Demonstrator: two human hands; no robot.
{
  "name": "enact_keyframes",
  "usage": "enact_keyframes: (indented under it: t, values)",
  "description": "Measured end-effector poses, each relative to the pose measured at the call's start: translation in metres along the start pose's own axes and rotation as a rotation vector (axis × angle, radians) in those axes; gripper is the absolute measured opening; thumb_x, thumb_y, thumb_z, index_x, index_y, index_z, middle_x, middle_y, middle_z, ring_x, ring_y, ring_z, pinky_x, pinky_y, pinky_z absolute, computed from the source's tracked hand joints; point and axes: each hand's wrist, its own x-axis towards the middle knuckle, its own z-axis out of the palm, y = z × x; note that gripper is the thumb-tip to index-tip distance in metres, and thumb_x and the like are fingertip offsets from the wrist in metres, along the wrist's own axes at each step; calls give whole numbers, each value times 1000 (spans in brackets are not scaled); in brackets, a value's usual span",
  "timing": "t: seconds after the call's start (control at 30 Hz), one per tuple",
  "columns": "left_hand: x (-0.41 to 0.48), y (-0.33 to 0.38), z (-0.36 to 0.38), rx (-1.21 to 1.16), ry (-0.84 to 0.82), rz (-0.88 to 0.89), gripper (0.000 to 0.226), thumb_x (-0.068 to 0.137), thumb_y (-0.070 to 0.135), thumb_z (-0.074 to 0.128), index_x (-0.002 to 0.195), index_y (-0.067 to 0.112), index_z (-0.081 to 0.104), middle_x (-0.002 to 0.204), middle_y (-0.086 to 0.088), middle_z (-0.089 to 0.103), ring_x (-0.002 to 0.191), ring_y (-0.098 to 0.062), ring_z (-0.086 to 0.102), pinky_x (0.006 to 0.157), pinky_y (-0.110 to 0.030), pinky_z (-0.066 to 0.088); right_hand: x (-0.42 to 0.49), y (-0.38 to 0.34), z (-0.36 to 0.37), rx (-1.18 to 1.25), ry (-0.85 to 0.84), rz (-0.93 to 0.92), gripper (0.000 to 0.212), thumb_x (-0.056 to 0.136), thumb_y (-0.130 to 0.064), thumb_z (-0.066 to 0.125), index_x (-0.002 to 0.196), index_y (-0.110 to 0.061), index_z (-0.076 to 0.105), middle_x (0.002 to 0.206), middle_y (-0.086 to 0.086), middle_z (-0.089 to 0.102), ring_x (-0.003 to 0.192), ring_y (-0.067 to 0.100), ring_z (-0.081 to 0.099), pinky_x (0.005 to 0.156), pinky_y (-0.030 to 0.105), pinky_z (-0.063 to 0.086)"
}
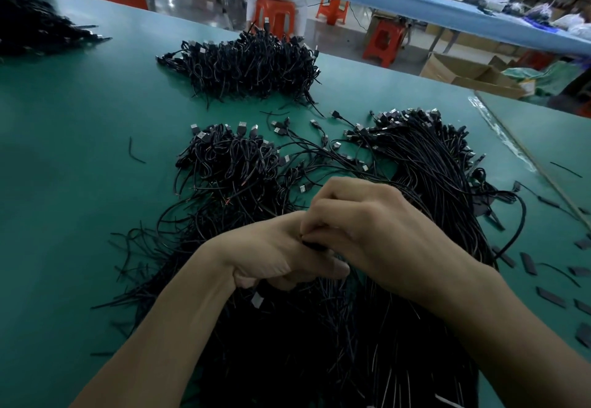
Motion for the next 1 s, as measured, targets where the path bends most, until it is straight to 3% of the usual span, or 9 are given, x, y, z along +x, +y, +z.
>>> enact_keyframes:
  t: [0.07, 0.23, 0.33, 0.53, 0.63, 0.73, 0.8, 0.9, 1.0]
  values:
    - [0, 0, 1, 7, -4, -15, 56, 94, 1, 61, 49, 28, 41, 47, 9, 27, 40, -6, 18, 39, -16, 17, 1, -1, -1, -25, -38, -26, 12, 94, -21, 59, 89, -16, 69, 88, -1, 61, 78, 18, 58, 64, 42, 52]
    - [3, -1, 1, 53, 38, -39, 43, 93, 3, 62, 58, 10, 40, 51, 2, 24, 43, -11, 16, 40, -17, 17, 5, 4, -1, 10, -130, 19, 10, 92, -21, 64, 93, -23, 54, 83, -9, 56, 76, 14, 52, 67, 41, 49]
    - [6, -5, 0, 8, 80, -21, 44, 94, 4, 62, 57, 23, 47, 51, 6, 28, 43, -8, 19, 39, -17, 18, 4, 6, 0, -6, -129, 47, 14, 93, -22, 61, 92, -25, 48, 81, -11, 52, 76, 12, 49, 66, 40, 47]
    - [14, -4, 0, -560, 170, 112, 12, 80, 9, 51, 71, 17, 53, 64, 4, 43, 54, -8, 33, 44, -18, 26, -1, 11, 5, -131, 93, 94, 17, 90, -6, 64, 95, -18, 53, 85, -2, 59, 80, 20, 50, 68, 39, 48]
    - [18, -5, 1, -654, 215, 254, 24, 91, 4, 41, 86, 12, 64, 73, 0, 50, 64, -10, 42, 51, -20, 37, -2, 12, 11, -229, 247, 99, 20, 85, 1, 69, 96, -13, 59, 84, 2, 60, 78, 24, 51, 66, 38, 47]
    - [19, -2, 4, -691, 291, 365, 24, 92, 3, 52, 113, 5, 63, 87, -6, 62, 74, -14, 58, 65, -24, 55, 0, 14, 15, -88, 401, 174, 13, 91, -6, 67, 98, -15, 60, 85, -6, 60, 80, 17, 54, 69, 29, 46]
    - [21, -2, 6, -560, 432, 415, 29, 89, 2, 59, 117, 10, 64, 98, -4, 69, 88, -16, 66, 80, -26, 57, 2, 14, 19, 115, 519, 276, 15, 92, -8, 67, 96, -20, 58, 81, -14, 59, 76, 6, 57, 68, 16, 45]
    - [21, -2, 8, -21, 788, 425, 24, 92, 12, 69, 105, 32, 64, 105, 13, 67, 99, 1, 62, 82, -18, 50, 3, 13, 28, 415, 664, 403, 23, 90, -7, 69, 86, -25, 56, 74, -13, 57, 69, 2, 55, 64, 14, 43]
    - [16, -5, 5, 276, 1029, 453, 22, 83, 35, 78, 94, 41, 60, 84, 15, 56, 72, 1, 53, 63, -11, 41, 4, 13, 34, 727, 695, 458, 25, 91, -3, 68, 85, -25, 56, 75, -13, 60, 70, 2, 56, 66, 18, 47]
